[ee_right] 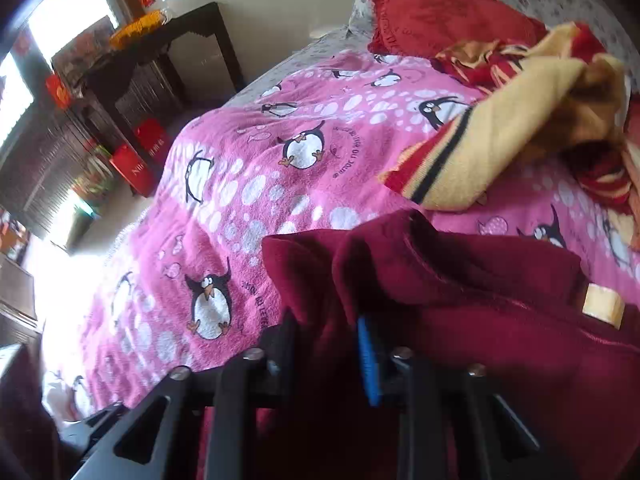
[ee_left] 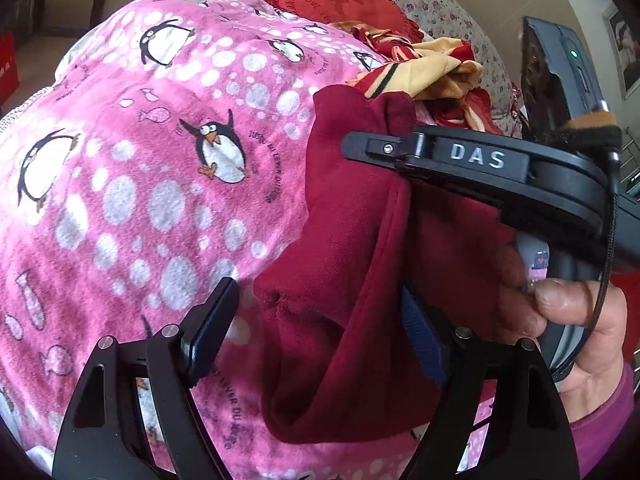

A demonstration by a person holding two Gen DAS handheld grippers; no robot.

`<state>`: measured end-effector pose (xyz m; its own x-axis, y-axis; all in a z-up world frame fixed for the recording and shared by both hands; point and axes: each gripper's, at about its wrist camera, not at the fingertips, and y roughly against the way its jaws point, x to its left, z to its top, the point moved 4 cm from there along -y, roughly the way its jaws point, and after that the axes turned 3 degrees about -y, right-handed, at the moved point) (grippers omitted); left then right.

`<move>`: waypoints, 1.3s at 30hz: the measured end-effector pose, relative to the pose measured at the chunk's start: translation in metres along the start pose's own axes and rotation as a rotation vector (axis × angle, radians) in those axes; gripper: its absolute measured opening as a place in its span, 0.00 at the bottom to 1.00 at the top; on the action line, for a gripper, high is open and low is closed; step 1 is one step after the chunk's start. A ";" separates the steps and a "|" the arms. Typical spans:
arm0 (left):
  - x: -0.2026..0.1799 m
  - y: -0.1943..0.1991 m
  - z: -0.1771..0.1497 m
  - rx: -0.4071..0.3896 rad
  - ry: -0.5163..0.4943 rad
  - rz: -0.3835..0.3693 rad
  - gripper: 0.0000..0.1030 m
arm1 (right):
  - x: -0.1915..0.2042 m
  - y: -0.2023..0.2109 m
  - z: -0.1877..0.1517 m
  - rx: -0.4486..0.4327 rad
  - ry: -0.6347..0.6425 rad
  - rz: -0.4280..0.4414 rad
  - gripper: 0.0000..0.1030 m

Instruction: Fold small clothes

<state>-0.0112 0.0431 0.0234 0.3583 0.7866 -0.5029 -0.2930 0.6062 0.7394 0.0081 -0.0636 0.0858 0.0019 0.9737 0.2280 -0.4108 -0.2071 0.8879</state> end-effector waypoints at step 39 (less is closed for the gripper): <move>-0.269 0.007 -0.065 0.035 -0.573 -0.186 0.71 | -0.287 0.211 -0.149 -0.436 -0.542 -0.049 0.45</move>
<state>-0.1675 -0.1572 0.1345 0.8241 0.4732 -0.3113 -0.1539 0.7159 0.6811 -0.2153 -0.3721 0.1479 0.4380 0.7723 0.4601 -0.7272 0.0034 0.6864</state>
